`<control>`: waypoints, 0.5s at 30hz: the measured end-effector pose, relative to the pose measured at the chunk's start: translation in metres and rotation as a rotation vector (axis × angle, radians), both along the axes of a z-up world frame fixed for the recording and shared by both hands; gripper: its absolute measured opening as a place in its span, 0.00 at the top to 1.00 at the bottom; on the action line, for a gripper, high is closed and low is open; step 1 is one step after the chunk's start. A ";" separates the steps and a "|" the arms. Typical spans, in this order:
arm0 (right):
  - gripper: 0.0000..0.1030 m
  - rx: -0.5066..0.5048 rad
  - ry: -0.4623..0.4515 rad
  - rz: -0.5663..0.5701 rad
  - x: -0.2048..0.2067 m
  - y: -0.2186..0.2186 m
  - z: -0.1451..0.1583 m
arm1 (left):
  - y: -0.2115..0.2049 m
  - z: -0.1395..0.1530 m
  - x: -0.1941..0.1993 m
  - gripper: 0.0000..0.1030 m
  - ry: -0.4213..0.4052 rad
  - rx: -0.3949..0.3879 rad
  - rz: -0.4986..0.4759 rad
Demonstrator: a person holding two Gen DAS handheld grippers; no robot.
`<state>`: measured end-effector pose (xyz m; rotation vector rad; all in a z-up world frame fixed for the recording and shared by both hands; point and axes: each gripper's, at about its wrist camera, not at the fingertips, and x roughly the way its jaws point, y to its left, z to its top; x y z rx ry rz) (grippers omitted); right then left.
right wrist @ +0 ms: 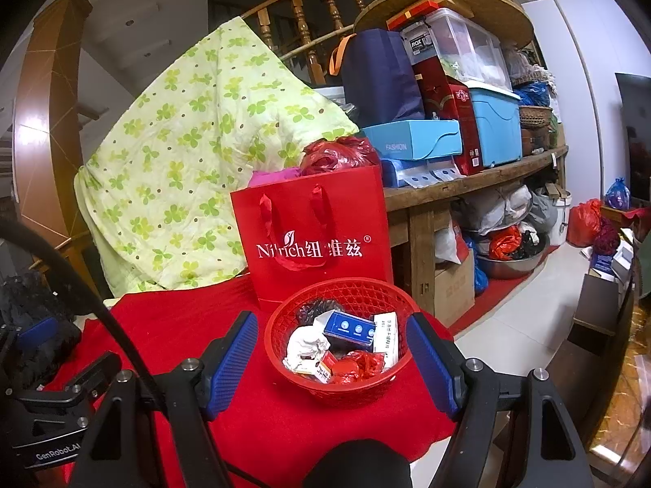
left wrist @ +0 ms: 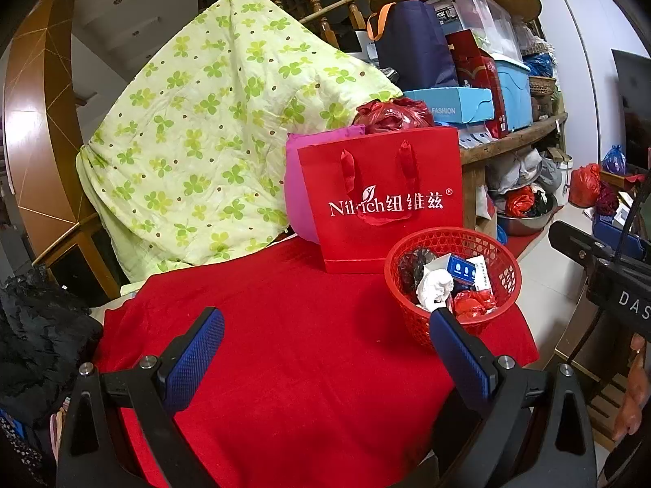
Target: Collect trash
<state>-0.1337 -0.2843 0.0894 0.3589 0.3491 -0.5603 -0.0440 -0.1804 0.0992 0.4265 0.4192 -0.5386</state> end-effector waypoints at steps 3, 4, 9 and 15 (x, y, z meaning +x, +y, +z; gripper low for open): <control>0.24 0.000 0.004 0.003 0.003 0.000 0.000 | 0.002 -0.002 0.001 0.03 0.004 0.000 0.000; 0.24 0.000 0.005 0.003 0.003 0.001 0.000 | 0.002 -0.002 0.002 0.03 0.004 0.000 0.000; 0.24 -0.010 0.009 0.006 0.006 0.004 0.000 | 0.004 -0.004 0.002 0.03 0.008 -0.002 -0.003; 0.24 -0.010 0.010 0.007 0.007 0.005 0.000 | 0.007 -0.006 0.003 0.03 0.015 -0.006 -0.003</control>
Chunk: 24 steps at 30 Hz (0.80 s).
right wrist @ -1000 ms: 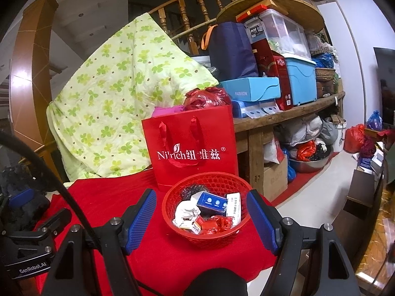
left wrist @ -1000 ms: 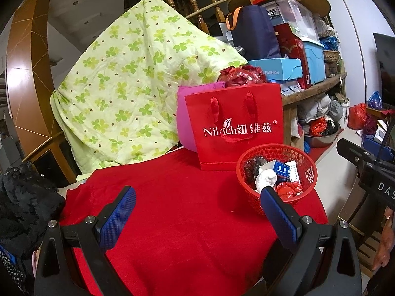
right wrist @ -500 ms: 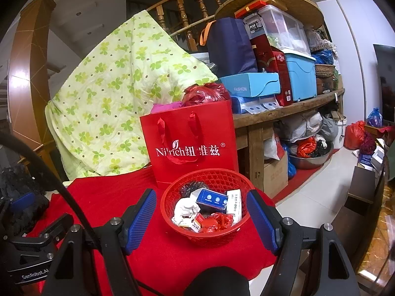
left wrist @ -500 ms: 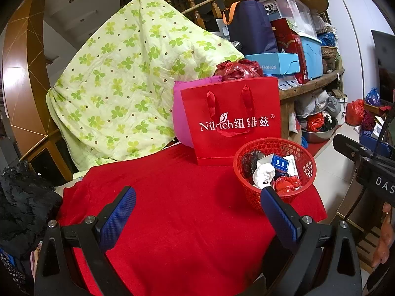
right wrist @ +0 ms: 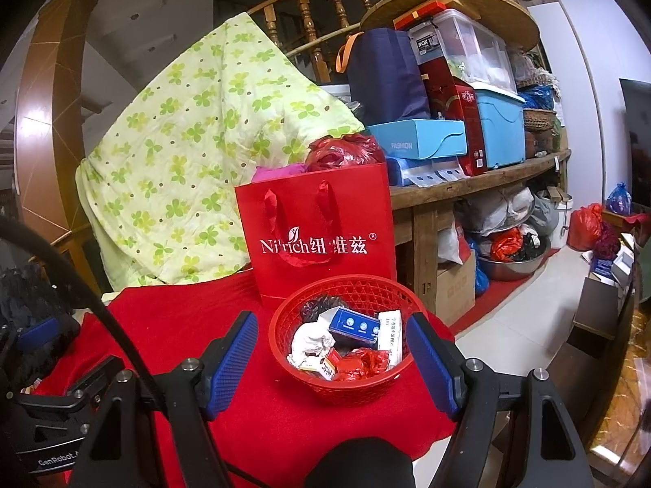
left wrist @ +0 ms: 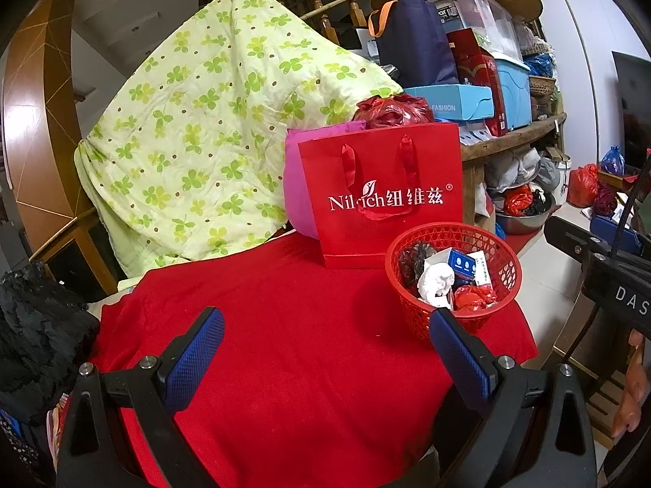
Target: Collect trash
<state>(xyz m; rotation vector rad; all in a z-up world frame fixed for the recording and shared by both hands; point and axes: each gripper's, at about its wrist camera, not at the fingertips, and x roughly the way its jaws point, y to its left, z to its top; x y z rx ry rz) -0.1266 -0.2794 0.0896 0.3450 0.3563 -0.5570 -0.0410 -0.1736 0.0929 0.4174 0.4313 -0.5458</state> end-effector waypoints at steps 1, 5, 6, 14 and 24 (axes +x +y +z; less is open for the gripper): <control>0.24 0.001 0.000 0.000 -0.001 0.000 0.000 | 0.001 -0.001 0.000 0.03 0.001 -0.002 0.001; 0.24 -0.001 0.001 0.002 0.000 0.000 0.000 | 0.003 -0.001 0.002 0.03 0.004 -0.004 0.005; 0.24 -0.001 0.001 0.002 0.000 0.000 0.000 | 0.003 -0.002 0.003 0.03 0.004 -0.004 0.006; 0.24 -0.001 0.005 0.002 0.003 0.003 -0.001 | 0.002 -0.002 0.003 0.03 0.009 -0.007 0.003; 0.24 0.000 0.013 0.001 0.006 0.000 -0.005 | -0.003 -0.006 0.006 0.03 0.020 0.003 -0.003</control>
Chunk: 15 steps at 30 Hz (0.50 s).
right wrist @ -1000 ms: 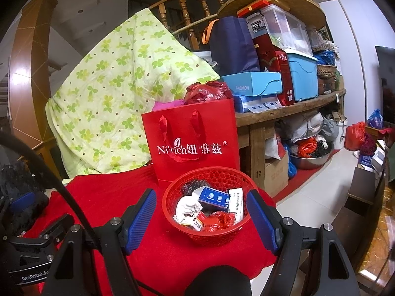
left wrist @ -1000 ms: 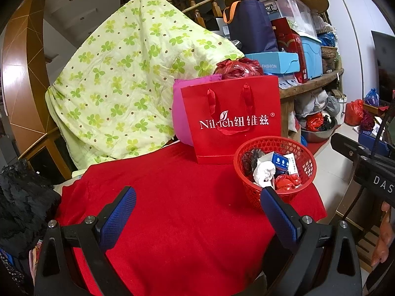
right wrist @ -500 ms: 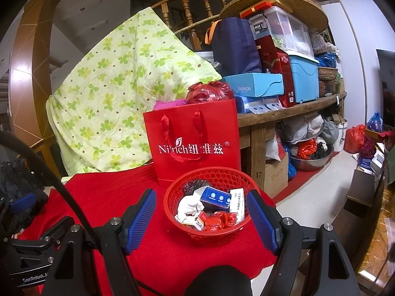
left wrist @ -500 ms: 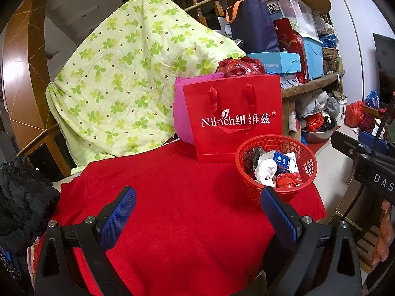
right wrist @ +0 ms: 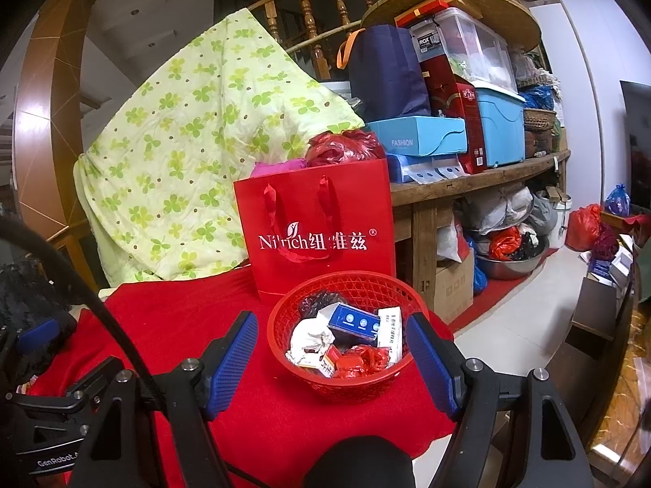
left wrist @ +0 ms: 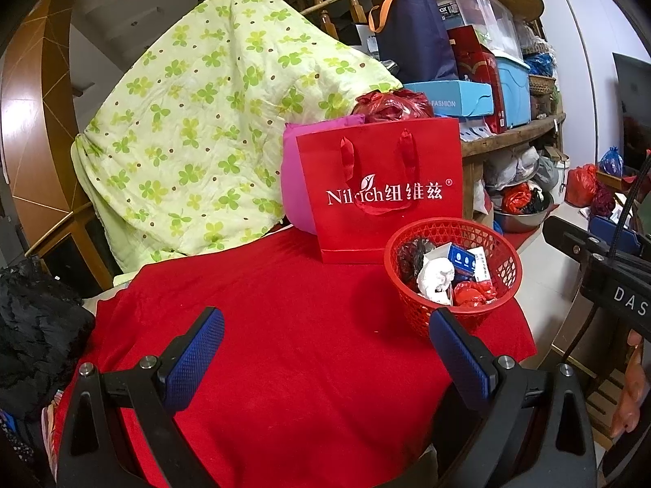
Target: Collect trash
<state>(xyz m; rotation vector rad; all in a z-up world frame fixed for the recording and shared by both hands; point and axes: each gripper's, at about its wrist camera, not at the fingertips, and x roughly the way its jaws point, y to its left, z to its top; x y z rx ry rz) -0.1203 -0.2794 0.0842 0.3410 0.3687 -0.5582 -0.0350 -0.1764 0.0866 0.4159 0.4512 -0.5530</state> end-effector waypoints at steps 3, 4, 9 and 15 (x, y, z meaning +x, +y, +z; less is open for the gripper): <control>0.24 0.003 0.003 -0.002 0.000 -0.005 -0.004 | -0.003 -0.001 0.000 0.03 0.002 0.004 0.000; 0.24 0.005 0.004 -0.004 0.000 -0.006 -0.005 | -0.004 -0.002 0.000 0.03 0.004 0.006 0.000; 0.24 0.016 0.006 -0.010 -0.001 -0.012 -0.008 | -0.007 -0.004 0.001 0.03 0.007 0.014 -0.002; 0.24 0.013 0.008 -0.010 0.000 -0.014 -0.009 | -0.008 -0.006 0.002 0.03 0.010 0.017 -0.007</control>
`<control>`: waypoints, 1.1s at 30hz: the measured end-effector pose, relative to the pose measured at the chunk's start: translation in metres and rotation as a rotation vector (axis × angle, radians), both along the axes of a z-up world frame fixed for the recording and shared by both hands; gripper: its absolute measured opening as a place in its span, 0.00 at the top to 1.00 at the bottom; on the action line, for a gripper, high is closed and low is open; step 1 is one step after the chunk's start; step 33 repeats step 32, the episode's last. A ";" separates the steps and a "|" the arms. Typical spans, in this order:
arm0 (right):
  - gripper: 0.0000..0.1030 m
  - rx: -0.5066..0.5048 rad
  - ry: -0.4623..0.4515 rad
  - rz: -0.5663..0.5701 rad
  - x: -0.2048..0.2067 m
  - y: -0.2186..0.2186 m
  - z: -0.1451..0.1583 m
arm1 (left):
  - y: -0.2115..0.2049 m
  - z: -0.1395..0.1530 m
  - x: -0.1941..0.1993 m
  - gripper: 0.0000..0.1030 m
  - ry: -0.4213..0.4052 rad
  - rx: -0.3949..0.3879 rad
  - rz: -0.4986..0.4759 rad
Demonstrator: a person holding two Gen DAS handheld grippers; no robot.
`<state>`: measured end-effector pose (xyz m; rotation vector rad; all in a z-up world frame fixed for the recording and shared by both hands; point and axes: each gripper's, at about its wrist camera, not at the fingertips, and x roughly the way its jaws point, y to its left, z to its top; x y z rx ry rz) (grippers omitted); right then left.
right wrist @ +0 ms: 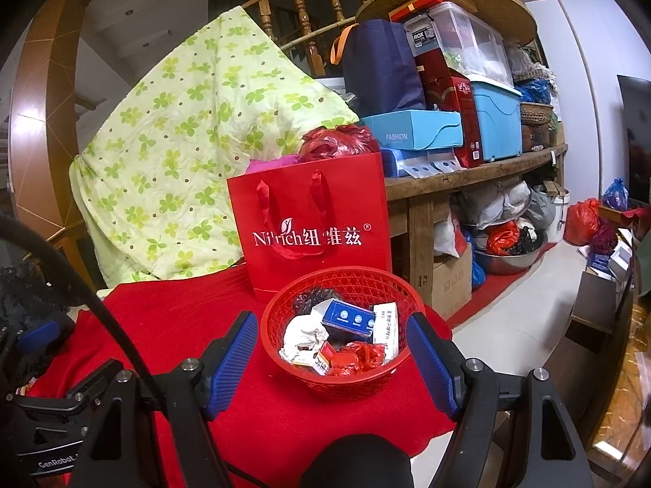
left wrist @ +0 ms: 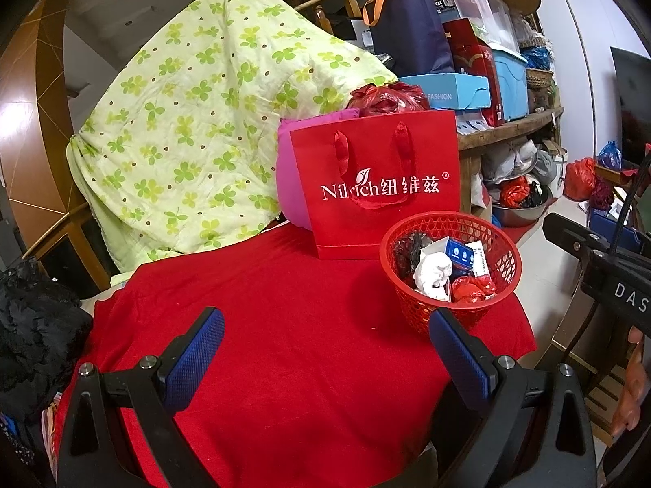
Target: Collect trash
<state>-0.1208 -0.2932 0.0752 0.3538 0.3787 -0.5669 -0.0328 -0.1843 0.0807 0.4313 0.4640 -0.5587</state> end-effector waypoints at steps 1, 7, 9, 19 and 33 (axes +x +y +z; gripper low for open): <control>0.24 0.002 0.000 0.001 0.000 0.002 0.001 | 0.000 0.000 0.000 0.03 0.002 -0.001 0.000; 0.24 -0.005 0.015 0.012 0.008 0.002 -0.001 | 0.001 -0.002 0.005 0.03 0.007 -0.005 0.010; 0.24 -0.006 0.013 0.012 0.009 0.002 -0.001 | 0.002 -0.003 0.007 0.03 0.006 -0.005 0.013; 0.24 -0.014 0.013 0.019 0.012 0.006 0.001 | 0.000 -0.004 0.007 0.03 0.009 -0.004 0.009; 0.24 -0.036 0.047 0.058 0.043 0.017 -0.005 | 0.018 -0.016 0.029 0.03 0.053 -0.047 0.023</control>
